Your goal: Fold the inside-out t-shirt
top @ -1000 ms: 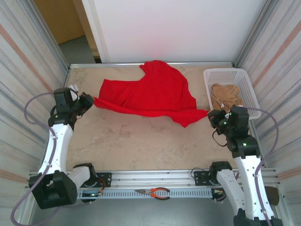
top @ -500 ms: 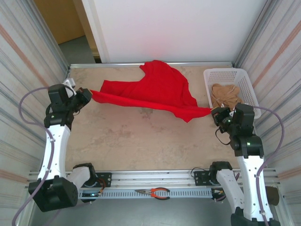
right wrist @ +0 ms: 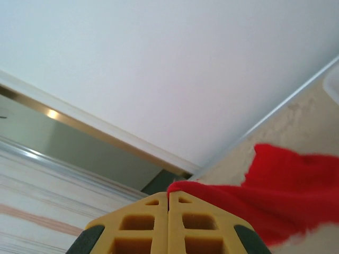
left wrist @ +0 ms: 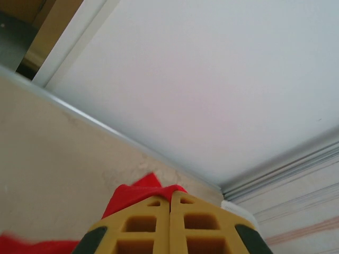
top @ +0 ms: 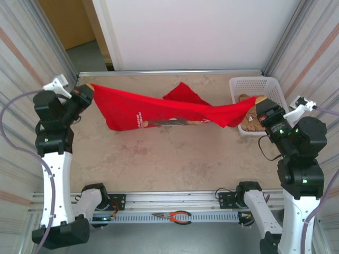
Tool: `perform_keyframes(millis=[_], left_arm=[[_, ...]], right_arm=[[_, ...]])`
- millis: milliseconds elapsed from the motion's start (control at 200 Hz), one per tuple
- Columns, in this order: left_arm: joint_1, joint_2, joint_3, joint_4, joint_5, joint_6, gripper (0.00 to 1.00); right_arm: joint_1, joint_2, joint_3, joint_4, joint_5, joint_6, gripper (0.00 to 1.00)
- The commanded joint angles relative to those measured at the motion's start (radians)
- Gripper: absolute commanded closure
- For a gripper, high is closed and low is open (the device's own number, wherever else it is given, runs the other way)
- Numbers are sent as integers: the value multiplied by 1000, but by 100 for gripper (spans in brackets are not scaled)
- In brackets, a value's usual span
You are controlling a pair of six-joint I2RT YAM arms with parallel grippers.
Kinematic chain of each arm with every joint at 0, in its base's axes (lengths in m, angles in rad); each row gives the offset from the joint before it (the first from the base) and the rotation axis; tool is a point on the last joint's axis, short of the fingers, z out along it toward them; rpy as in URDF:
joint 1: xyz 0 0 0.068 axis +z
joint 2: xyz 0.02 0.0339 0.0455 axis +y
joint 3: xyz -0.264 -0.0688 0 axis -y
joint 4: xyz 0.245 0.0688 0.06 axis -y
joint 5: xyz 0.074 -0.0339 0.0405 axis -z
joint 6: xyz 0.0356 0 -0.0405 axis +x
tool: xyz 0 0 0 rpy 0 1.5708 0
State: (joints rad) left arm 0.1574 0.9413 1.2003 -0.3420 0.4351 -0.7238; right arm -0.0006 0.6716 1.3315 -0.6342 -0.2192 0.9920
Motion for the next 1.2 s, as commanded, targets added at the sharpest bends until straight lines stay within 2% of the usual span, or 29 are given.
perform_keyframes(millis=[0,95,170,256,346,411,516,666,741,832,902,1097,1192], left_arm=[[-2,123,42,5,28,4,100],[-25,252,64,25,58,41,100],[-59,366,106,9,40,83,100],[-89,510,169,14,36,103,100],[-116,671,292,29,26,96,100],[-129,793,459,10,32,86,100],[-151,962,822,-76,27,64,100],[-151,1127,1373,-233,-1,37,100],[-125,1148,1508,-241,11,-12,100],[-89,1089,1413,-178,41,-63,100],[-78,1001,1254,-135,42,-48,100],[-74,784,798,-104,77,48,100],[-72,665,495,-86,60,77,100]], right_arm=[[-6,107,-56,82,-44,-50,100],[-7,197,-127,188,-71,-57,100],[-7,287,-165,292,-93,-59,100],[-7,433,-156,396,-136,-44,100],[-4,614,-60,475,-185,-29,100],[-7,751,72,503,-235,-14,100],[-11,914,356,499,-296,-1,100],[-19,974,719,379,-277,-9,100],[-31,972,825,331,-275,-7,100],[-38,946,844,295,-285,-9,100],[-38,894,759,303,-294,-13,100],[-27,613,197,406,-264,3,100],[19,439,-105,394,-212,-3,100]])
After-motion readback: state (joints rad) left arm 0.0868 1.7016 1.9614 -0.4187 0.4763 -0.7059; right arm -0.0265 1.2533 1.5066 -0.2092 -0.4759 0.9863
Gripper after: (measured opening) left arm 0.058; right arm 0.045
